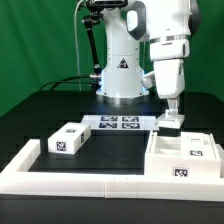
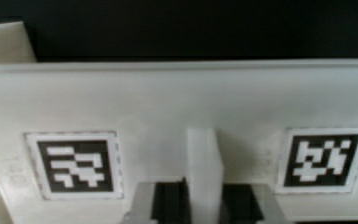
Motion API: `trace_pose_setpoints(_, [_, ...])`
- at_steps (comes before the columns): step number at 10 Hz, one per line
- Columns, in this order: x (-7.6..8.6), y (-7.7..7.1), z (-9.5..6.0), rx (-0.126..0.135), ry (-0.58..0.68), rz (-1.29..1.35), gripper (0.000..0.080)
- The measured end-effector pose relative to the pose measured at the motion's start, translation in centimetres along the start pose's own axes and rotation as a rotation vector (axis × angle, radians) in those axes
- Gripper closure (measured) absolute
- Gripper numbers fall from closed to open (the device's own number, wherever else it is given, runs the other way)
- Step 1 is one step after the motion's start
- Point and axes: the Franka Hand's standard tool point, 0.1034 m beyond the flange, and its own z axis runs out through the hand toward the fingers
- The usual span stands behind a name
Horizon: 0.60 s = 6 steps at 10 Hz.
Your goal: Assemble cabinet
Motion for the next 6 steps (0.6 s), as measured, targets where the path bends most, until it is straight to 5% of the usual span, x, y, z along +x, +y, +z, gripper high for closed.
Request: trace_pose_setpoints(6, [-0.58, 1.15, 0.64, 0.010, -0.005, -0.045, 0.0731])
